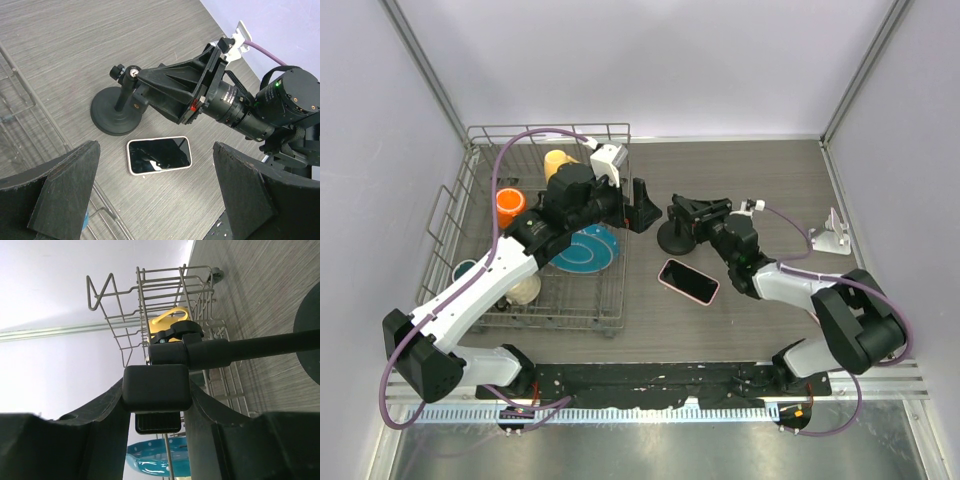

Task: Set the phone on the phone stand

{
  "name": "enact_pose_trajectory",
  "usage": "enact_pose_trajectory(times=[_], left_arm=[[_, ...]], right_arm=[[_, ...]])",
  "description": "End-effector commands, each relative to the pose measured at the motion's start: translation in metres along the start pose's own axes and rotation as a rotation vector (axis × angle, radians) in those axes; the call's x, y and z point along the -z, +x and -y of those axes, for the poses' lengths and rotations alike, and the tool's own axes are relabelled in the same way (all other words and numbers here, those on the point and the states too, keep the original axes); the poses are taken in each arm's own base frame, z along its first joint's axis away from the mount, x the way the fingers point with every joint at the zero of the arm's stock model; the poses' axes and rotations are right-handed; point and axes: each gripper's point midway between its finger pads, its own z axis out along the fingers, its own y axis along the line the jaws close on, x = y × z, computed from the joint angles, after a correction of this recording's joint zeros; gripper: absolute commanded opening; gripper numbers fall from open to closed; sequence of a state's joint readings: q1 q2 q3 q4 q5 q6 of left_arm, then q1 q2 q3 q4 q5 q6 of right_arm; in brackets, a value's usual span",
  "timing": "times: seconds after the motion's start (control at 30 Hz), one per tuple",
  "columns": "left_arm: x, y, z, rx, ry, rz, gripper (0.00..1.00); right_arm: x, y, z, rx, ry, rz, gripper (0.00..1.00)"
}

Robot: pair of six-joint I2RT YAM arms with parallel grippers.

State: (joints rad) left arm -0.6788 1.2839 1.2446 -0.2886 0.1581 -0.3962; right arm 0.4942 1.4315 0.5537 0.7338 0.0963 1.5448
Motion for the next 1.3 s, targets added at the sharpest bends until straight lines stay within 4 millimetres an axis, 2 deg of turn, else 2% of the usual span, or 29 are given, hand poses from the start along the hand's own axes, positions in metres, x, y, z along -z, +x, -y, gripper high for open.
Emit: enact_pose_trajectory(times=[0.0,0.07,0.1,0.13,0.17,0.23,0.3,0.33,0.37,0.4,0.43,0.47,0.53,0.57,0.63,0.67,0.77,0.9,0.97,1.03,1.13,1.23,1.27], left_arm=[[0.009,-0.023,0.012,-0.012,0.033,0.066,1.0],[0.009,-0.023,0.012,-0.012,0.032,0.065,1.0],[0.01,-0.024,0.013,-0.012,0.034,0.069,1.0],[0.01,-0.024,0.013,-0.012,0.034,0.069,1.0],[0.01,-0.025,0.013,-0.013,0.035,0.071,1.0],[0.011,-0.025,0.013,-0.016,0.032,0.072,1.0],[0.011,-0.025,0.012,-0.017,0.029,0.073,1.0],[0.01,-0.024,0.012,-0.02,0.027,0.072,1.0],[0.01,-0.024,0.011,-0.018,0.024,0.07,1.0],[0.01,-0.024,0.011,-0.021,0.023,0.072,1.0],[0.009,-0.024,0.011,-0.019,0.022,0.069,1.0],[0.009,-0.023,0.011,-0.017,0.023,0.063,1.0],[0.01,-0.024,0.013,-0.015,0.031,0.067,1.0],[0.01,-0.024,0.013,-0.015,0.032,0.068,1.0],[0.01,-0.024,0.013,-0.015,0.03,0.067,1.0],[0.009,-0.023,0.012,-0.016,0.027,0.067,1.0],[0.008,-0.022,0.011,-0.021,0.022,0.064,1.0],[0.005,-0.02,0.01,-0.022,0.02,0.058,1.0],[0.004,-0.018,0.009,-0.022,0.013,0.054,1.0],[0.002,-0.016,0.007,-0.029,0.0,0.052,1.0],[0.0,-0.013,0.007,-0.037,-0.004,0.042,1.0],[0.0,-0.013,0.006,-0.04,-0.007,0.043,1.0],[0.001,-0.014,0.005,-0.042,-0.014,0.045,1.0]], right_arm=[[0.001,-0.006,-0.021,0.07,-0.039,0.05,0.45],[0.006,-0.002,-0.029,0.145,-0.077,0.028,0.73],[0.011,0.006,-0.037,0.183,-0.109,-0.014,0.81],[0.014,0.009,-0.043,0.216,-0.127,-0.032,0.81],[0.016,0.011,-0.037,0.259,-0.1,-0.051,0.82],[0.027,0.013,-0.048,0.383,-0.13,-0.069,0.82],[0.038,0.016,-0.037,0.493,-0.086,-0.112,0.83],[0.052,0.016,-0.048,0.531,-0.119,-0.111,0.83],[0.059,0.014,-0.033,0.568,-0.065,-0.126,0.84],[0.066,0.012,-0.028,0.614,-0.047,-0.127,0.84],[0.08,0.008,-0.039,0.688,-0.087,-0.109,0.84],[0.087,0.005,-0.028,0.735,-0.053,-0.12,0.84],[0.099,-0.001,-0.026,0.823,-0.032,-0.111,0.84],[0.108,-0.003,-0.019,0.848,-0.001,-0.125,0.84],[0.114,-0.005,-0.008,0.894,0.037,-0.145,0.84],[0.119,-0.007,0.011,0.935,0.104,-0.181,0.84],[0.124,-0.017,0.046,0.999,0.233,-0.206,0.84],[0.12,-0.014,0.085,0.985,0.352,-0.289,0.84],[0.116,-0.018,0.096,0.961,0.396,-0.286,0.84],[0.113,-0.009,0.108,0.92,0.403,-0.357,0.84],[0.105,-0.011,0.121,0.876,0.417,-0.397,0.84],[0.098,-0.014,0.125,0.902,0.428,-0.422,0.84],[0.097,-0.014,0.133,0.908,0.467,-0.45,0.83]])
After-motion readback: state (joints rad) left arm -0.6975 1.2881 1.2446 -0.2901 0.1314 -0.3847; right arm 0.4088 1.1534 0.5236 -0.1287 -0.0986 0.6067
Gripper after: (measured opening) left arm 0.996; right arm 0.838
